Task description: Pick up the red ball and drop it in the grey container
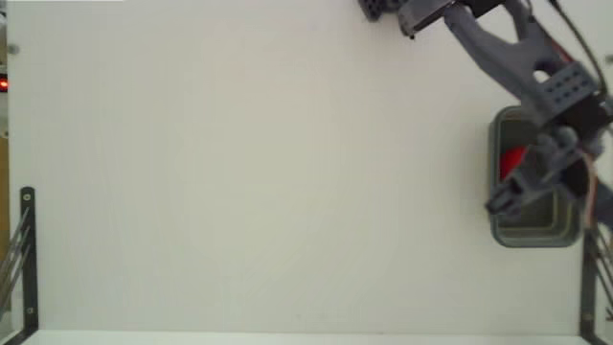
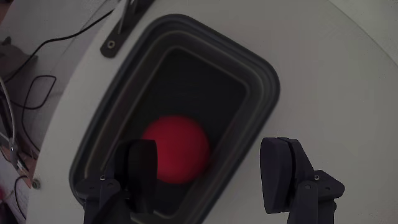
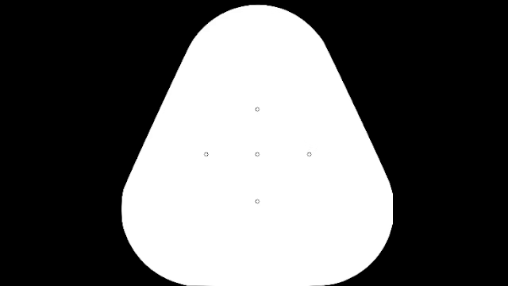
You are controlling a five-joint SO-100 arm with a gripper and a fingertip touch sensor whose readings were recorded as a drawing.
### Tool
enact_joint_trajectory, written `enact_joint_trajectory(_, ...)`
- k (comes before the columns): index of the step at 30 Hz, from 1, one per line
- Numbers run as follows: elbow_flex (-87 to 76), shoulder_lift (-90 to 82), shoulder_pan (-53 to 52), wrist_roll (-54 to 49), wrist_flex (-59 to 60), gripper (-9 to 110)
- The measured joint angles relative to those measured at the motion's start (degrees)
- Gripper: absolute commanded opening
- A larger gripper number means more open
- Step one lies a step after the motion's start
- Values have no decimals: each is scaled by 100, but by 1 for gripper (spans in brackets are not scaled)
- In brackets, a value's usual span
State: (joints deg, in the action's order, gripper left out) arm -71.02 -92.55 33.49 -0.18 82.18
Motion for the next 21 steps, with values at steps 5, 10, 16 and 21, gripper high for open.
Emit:
enact_joint_trajectory(5, -290, -360, -193, 0, -9, 110)
enact_joint_trajectory(10, -606, -703, -483, 0, -26, 110)
enact_joint_trajectory(16, -1099, -1195, -800, -9, -18, 110)
enact_joint_trajectory(21, -1441, -1591, -1099, 0, -26, 110)
